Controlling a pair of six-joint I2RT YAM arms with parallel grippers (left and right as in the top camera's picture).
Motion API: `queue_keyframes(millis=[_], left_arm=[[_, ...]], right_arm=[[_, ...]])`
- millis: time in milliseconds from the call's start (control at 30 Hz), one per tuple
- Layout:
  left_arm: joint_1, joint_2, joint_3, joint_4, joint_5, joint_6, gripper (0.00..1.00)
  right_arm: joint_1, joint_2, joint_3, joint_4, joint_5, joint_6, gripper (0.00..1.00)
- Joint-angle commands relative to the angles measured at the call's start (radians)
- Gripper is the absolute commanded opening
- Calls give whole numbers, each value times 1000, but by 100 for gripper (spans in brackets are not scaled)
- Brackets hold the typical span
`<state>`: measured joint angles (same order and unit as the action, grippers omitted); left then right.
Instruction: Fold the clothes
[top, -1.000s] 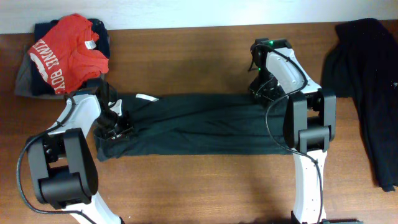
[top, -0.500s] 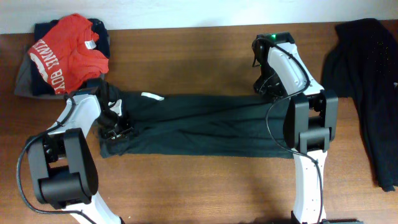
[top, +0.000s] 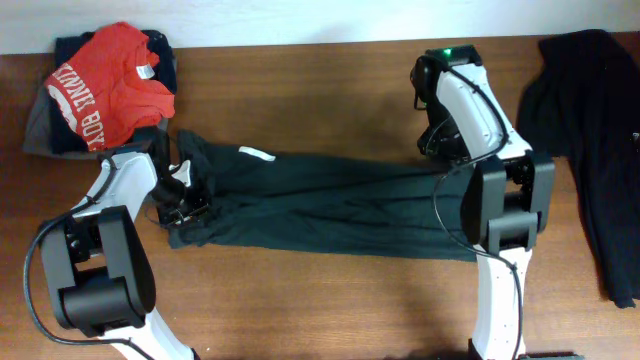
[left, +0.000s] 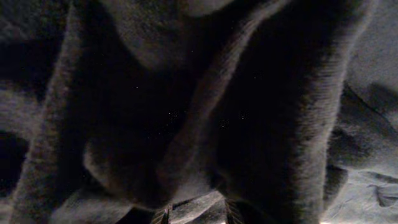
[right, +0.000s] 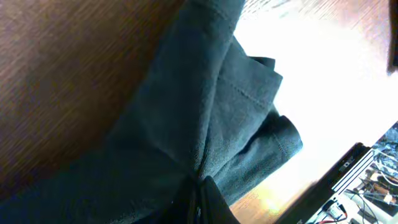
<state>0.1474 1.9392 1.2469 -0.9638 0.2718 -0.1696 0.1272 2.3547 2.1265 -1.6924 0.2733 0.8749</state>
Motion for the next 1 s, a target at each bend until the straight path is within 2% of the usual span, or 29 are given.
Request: queue_keyframes(millis=[0,167,333,733,800,867,967], left_arm=[[6,-8,-6,0,-10,2,28],[6,-8,-6,0,-11,3,28],[35,-8,-6,5,-11,2,28],[208,-8,-6,5,-6,2,28],[227,-8,-5,6,6,2,28],[235,-10,-4,6,31,2,27],[233,-16,10,5,50,3,27]], right_arm=[[-4,-41,21,-7,39,-7,5],[-5,-41,21,-7,63,-15,9],[-5,-41,21,-7,53,-98,10],[-12,-41,21,-7,53,-117,10],[-14,-41,21,-7,64,-117,15],[-24,-41,21,-7,105,-119,34],[-52,-41,21,3,158,-132,50]])
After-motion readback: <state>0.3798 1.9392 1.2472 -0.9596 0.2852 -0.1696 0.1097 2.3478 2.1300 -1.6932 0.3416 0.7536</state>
